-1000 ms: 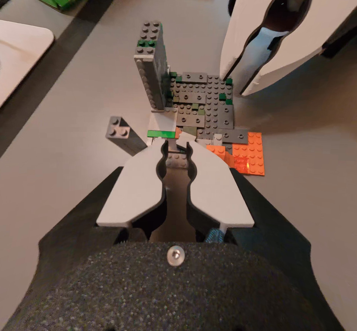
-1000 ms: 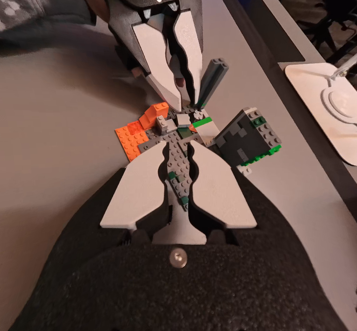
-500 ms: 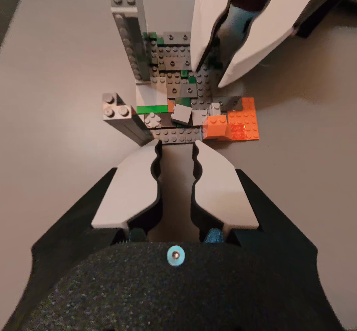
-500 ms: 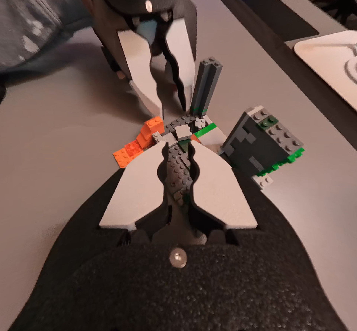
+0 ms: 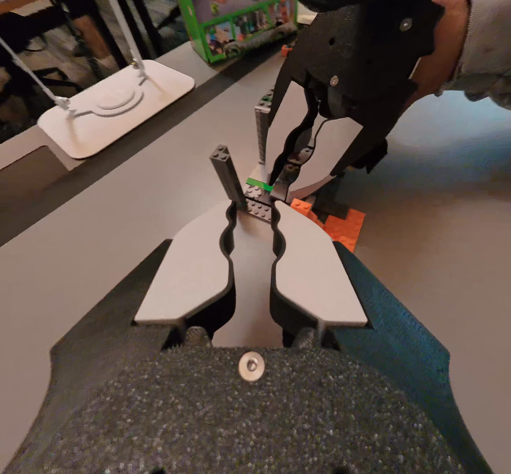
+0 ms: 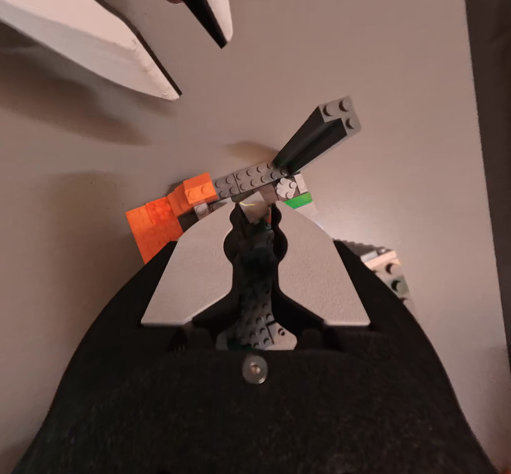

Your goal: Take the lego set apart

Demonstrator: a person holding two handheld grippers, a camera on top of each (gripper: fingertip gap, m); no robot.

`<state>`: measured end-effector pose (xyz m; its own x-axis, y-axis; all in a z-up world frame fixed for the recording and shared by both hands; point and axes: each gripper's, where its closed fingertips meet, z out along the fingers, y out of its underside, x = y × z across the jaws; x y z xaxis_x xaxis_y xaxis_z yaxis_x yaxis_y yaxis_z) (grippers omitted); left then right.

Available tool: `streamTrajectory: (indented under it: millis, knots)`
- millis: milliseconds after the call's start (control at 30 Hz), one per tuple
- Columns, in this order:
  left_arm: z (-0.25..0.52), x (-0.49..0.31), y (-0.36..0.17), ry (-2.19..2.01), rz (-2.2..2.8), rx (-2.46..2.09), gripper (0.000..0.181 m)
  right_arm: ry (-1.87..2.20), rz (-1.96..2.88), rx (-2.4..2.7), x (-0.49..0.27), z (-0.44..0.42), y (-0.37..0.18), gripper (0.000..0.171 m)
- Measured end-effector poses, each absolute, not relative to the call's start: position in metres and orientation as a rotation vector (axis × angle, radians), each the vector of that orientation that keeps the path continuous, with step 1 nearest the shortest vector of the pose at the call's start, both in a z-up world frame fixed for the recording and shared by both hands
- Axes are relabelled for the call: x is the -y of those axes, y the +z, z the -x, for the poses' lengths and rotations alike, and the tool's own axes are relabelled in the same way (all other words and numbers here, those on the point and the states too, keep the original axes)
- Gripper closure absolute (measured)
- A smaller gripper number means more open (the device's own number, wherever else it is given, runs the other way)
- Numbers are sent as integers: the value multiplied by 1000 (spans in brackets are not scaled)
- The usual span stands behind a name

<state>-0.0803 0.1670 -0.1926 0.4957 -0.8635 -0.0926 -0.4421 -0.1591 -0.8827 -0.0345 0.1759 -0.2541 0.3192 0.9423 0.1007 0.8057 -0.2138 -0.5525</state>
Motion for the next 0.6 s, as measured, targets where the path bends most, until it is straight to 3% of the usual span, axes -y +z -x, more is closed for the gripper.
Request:
streamTrajectory:
  millis: [233,467,600]
  knots:
    - [93,-187,-216,-383,1786,-1102,159,287,2122,1490,-181,35,-258,153]
    - [76,-168,-220,-428,1711,-1241,160,363,2032,1185,-165,7,-213,153]
    - [54,-138,-220,-591,1655,-1351,146,350,2113,1079,-138,-36,-230,153]
